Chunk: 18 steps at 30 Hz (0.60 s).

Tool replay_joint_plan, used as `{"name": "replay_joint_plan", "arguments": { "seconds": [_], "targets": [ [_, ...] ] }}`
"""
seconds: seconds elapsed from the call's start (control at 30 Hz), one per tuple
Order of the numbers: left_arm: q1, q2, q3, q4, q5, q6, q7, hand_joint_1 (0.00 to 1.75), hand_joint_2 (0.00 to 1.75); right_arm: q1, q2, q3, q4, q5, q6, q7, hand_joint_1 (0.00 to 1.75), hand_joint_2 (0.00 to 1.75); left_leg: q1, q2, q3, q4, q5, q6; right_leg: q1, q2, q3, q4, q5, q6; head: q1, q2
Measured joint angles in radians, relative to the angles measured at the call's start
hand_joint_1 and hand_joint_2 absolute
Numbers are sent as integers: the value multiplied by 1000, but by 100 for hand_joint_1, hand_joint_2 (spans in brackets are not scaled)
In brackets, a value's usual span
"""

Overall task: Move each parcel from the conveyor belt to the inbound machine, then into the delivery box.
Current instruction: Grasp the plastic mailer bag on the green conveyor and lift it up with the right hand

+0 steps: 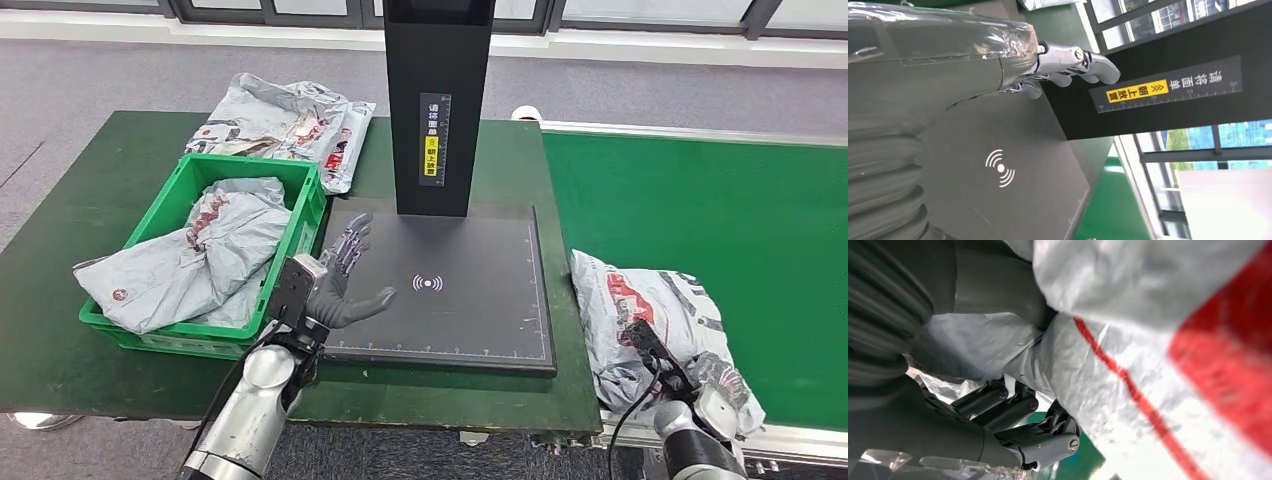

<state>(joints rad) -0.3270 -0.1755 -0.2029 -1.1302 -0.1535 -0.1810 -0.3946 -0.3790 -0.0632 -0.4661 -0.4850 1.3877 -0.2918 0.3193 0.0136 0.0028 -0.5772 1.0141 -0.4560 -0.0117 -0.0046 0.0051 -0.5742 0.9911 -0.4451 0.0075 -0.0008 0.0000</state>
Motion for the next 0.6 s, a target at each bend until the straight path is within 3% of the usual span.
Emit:
{"name": "replay_joint_plan", "arguments": {
  "seconds": [0.13, 0.27, 0.43, 0.6],
  "targets": [
    [12, 0, 1, -10, -7, 5, 0, 0, 175, 20, 26, -9, -33, -69, -166, -121, 175, 175, -1, -1, -2, 0, 0, 0, -1, -1, -1, 0, 0, 0, 0, 0],
    [27, 0, 4, -16, -7, 9, -13, 0, 175, 109, 97, 13, -251, -269, -317, -359, 175, 175, -1, -3, -7, 0, 1, -1, -2, -2, -7, 3, 0, 0, 0, 0],
    [25, -2, 10, -6, 5, 32, -41, 0, 175, 195, 166, 145, -628, -503, -351, -532, 175, 175, -2, -4, -12, 0, 2, -2, -2, -2, -14, 6, 0, -1, 0, 0],
    [-4, -21, 19, 23, 7, 115, -54, 0, 175, 188, 182, 285, -840, -616, -363, -605, 175, 175, -2, -4, -13, -1, 3, -2, -2, -2, -15, 6, -1, -1, 0, 0]
  ]
}}
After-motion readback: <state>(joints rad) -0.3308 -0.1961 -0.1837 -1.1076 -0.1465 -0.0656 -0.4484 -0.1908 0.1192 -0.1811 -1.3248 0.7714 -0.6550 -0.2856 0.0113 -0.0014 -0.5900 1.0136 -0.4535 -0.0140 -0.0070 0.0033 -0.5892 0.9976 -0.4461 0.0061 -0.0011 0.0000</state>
